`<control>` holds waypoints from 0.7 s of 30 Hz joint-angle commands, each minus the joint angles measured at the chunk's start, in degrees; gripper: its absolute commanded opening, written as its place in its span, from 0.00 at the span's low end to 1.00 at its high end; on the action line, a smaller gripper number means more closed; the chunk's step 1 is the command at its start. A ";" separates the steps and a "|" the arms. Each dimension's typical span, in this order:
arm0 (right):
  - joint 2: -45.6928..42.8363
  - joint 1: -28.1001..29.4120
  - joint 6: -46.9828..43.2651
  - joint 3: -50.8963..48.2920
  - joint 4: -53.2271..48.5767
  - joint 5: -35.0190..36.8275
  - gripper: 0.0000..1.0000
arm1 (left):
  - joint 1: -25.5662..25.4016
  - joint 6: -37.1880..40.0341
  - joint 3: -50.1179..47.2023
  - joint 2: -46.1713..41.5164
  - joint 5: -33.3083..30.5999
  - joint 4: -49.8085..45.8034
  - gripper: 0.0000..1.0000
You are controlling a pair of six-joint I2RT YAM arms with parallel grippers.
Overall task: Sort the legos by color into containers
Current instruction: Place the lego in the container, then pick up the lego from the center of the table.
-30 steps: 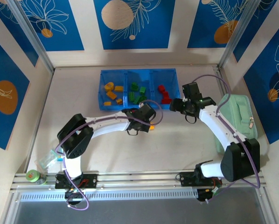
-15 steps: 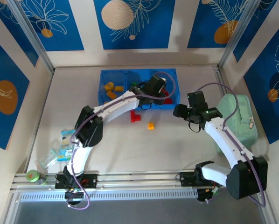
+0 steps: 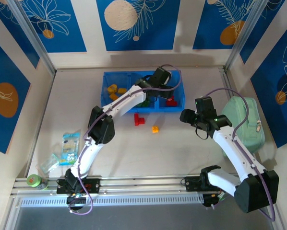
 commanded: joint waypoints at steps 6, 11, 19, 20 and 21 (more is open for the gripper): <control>-0.63 1.15 0.49 -1.53 0.93 -1.43 0.71 | -0.22 -3.19 -32.87 -22.50 -2.37 11.47 0.69; 0.56 2.62 0.92 -2.19 2.23 -1.38 0.70 | -0.25 -6.96 -49.90 -32.19 -4.51 15.58 0.67; 2.52 5.39 1.98 -1.93 2.81 -0.09 0.69 | 0.34 -11.01 -60.20 -34.21 -6.03 16.73 0.66; 2.55 5.62 1.99 -1.84 2.67 0.19 0.69 | 0.62 -11.26 -60.41 -33.85 -5.76 16.77 0.65; 2.51 5.80 2.05 -1.75 2.58 0.33 0.69 | 0.82 -11.41 -60.41 -33.46 -5.74 16.58 0.65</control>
